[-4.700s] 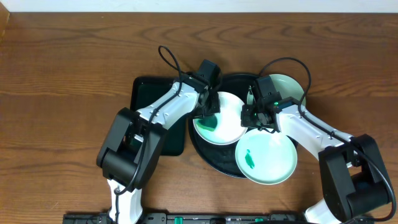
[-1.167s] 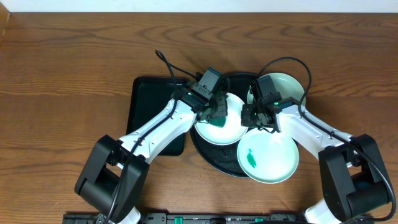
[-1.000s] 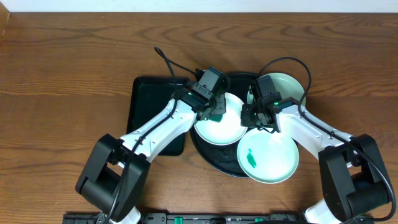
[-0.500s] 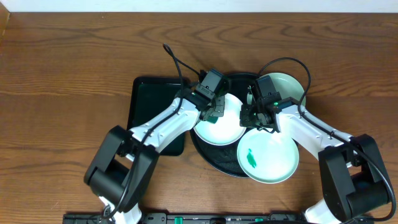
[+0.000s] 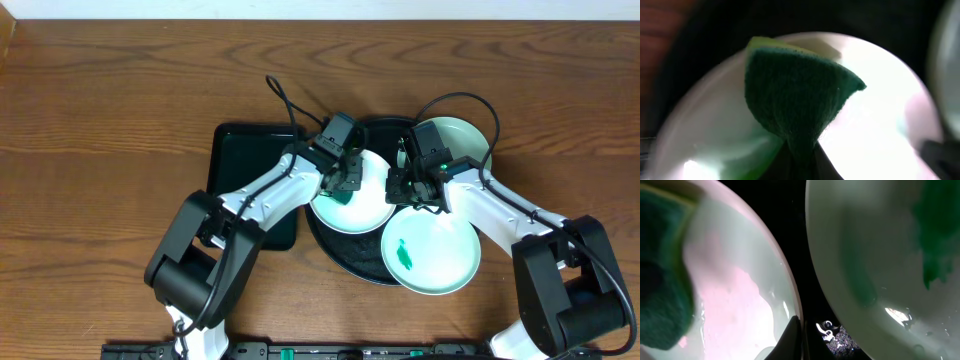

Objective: Clean dirty plates on tray and stack at the side
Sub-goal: 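Rub the sponge back and forth across the white plate, then keep scrubbing the white plate surface with the held sponge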

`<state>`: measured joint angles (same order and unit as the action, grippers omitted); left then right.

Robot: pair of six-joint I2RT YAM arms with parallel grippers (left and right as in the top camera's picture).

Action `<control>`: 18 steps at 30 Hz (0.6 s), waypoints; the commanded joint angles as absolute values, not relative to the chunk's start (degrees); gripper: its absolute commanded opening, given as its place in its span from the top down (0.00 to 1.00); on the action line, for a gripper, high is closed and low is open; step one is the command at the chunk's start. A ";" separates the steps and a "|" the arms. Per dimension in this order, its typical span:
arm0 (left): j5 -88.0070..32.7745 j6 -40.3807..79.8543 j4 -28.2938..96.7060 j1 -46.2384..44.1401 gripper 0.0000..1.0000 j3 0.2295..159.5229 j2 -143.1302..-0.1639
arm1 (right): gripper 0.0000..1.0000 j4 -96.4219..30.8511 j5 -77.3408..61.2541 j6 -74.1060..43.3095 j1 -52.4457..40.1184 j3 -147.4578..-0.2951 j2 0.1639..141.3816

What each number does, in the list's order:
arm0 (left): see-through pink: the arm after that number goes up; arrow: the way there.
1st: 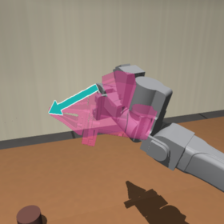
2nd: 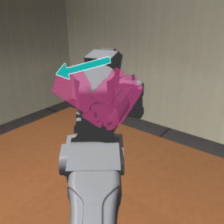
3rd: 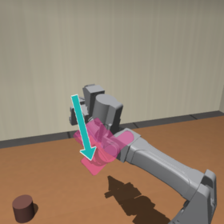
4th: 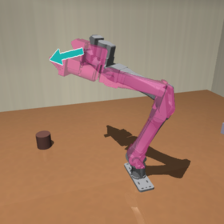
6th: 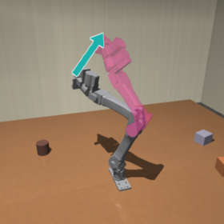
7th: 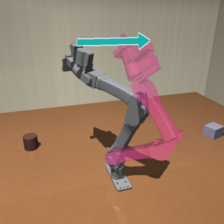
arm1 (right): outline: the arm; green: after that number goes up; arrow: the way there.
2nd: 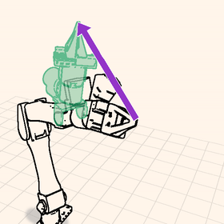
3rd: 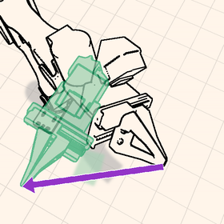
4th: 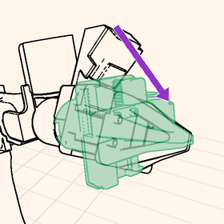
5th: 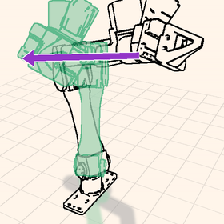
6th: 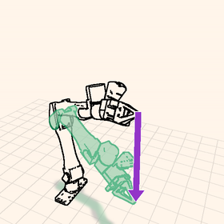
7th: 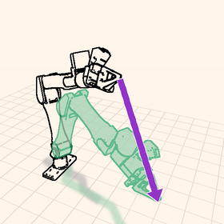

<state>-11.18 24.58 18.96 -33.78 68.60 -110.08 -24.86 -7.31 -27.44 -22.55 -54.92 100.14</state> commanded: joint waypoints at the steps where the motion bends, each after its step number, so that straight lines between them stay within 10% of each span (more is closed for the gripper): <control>1: -26.74 24.47 17.98 -34.68 0.93 67.83 -111.74 | 0.99 -24.62 -9.50 -27.18 -23.35 -54.68 100.44; 18: -1.69 27.97 24.58 -34.68 0.93 68.12 -101.78 | 0.99 -24.62 -9.50 -27.18 -23.35 -54.70 100.44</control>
